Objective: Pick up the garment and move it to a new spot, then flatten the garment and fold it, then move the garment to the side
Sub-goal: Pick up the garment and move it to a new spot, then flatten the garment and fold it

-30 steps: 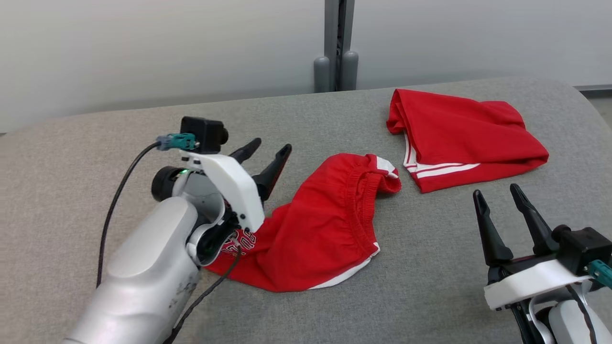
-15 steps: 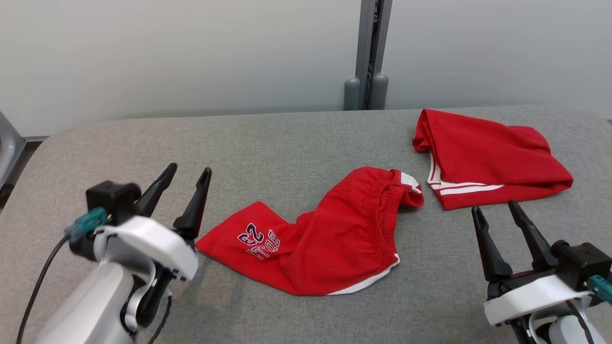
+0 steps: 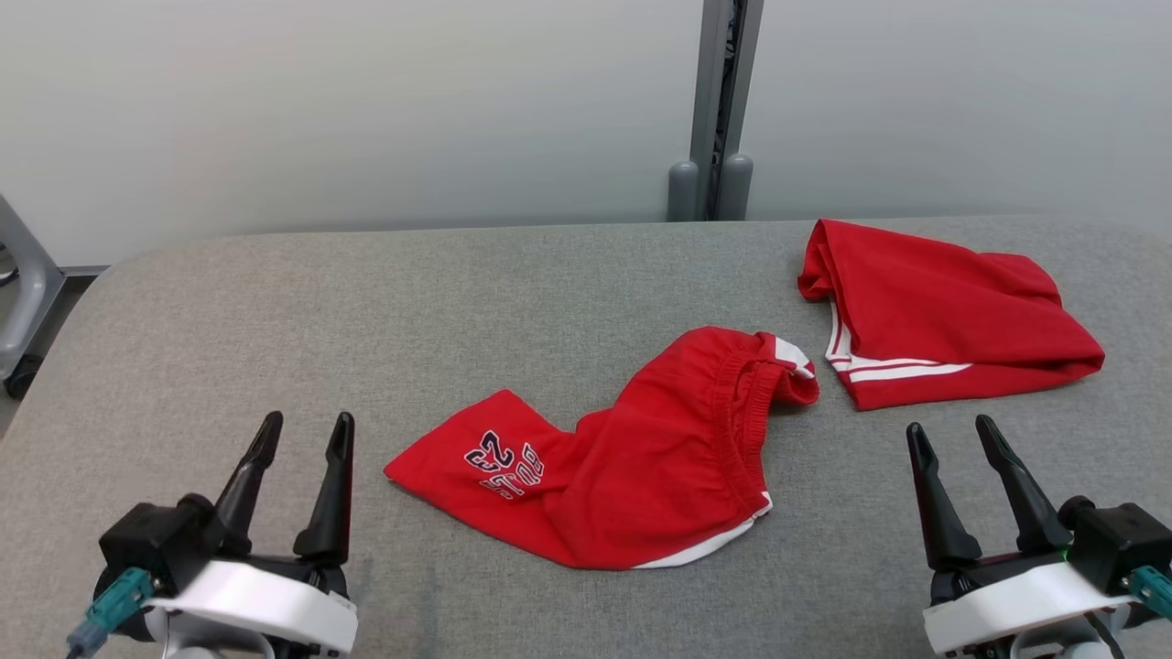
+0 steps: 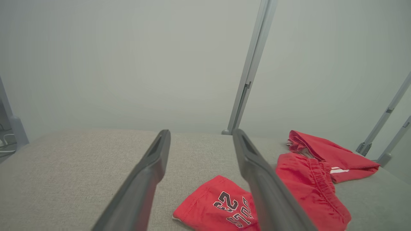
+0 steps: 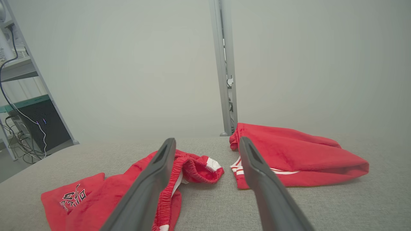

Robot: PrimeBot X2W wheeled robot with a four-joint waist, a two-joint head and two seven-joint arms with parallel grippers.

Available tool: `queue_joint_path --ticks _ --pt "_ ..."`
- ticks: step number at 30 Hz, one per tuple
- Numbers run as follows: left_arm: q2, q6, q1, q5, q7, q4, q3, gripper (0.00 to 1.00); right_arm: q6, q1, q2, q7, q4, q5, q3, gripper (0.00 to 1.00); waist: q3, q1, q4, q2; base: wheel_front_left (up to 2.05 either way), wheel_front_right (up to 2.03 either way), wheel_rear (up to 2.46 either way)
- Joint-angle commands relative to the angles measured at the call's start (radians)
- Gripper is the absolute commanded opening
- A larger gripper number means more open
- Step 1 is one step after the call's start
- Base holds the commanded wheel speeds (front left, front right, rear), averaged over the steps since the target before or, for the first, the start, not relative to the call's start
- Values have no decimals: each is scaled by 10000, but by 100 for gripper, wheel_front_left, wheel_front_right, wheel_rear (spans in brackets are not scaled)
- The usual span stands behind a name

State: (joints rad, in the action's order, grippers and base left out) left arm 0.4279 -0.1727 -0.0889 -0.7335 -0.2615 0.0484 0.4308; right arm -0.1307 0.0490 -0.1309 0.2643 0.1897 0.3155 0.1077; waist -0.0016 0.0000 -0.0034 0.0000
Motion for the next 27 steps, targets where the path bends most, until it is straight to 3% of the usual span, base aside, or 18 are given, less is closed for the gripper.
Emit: queue_joint_path --ticks 1,14,27 --pt "-74 61 113 221 -31 -192 -214 100 -3 -102 -45 -1 -61 -32 -23 100 4 0 19 0 0 0 0" --pt "-1415 995 1389 1759 -25 -420 -1619 100 -3 -119 -94 -1 -152 10 -64 100 17 0 -46 0 0 0 0" --pt "-1683 1387 1204 2129 -27 190 -1902 100 -3 67 -154 -1 -26 40 28 100 13 0 -156 0 0 0 0"
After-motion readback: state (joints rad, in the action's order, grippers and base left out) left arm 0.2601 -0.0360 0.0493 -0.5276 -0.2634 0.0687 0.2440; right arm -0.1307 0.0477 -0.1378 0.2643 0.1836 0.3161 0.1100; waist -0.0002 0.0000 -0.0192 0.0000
